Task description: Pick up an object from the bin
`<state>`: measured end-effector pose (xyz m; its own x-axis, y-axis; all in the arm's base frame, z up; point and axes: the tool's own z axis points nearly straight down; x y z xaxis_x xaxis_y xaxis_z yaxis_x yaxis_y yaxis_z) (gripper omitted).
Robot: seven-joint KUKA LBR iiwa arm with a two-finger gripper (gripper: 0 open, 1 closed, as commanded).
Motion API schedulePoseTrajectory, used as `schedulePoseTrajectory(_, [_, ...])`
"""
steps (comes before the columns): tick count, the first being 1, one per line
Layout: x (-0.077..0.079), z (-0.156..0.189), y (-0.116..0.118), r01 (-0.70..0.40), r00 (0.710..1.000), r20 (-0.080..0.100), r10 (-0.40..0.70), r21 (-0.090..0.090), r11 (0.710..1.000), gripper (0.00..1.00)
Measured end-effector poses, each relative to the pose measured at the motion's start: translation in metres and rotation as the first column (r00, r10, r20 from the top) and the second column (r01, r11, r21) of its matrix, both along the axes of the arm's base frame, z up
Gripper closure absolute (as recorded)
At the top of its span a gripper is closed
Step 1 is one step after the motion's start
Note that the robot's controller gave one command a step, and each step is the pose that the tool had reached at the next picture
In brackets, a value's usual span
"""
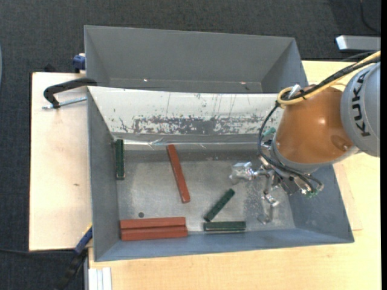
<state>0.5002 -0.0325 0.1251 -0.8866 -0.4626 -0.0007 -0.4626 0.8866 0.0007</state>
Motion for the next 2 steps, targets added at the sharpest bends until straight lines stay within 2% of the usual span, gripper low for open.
schedulePoseTrajectory(1, [-0.0042, -0.0497, 0.0687, -0.034, 0.999, 0.001, 0.034, 0.0, 0.999, 0.0])
schedulePoseTrajectory(2, [0.0024, -0.0532, 0.0625, -0.251, 0.968, 0.013, 0.251, 0.003, 0.968, 1.0])
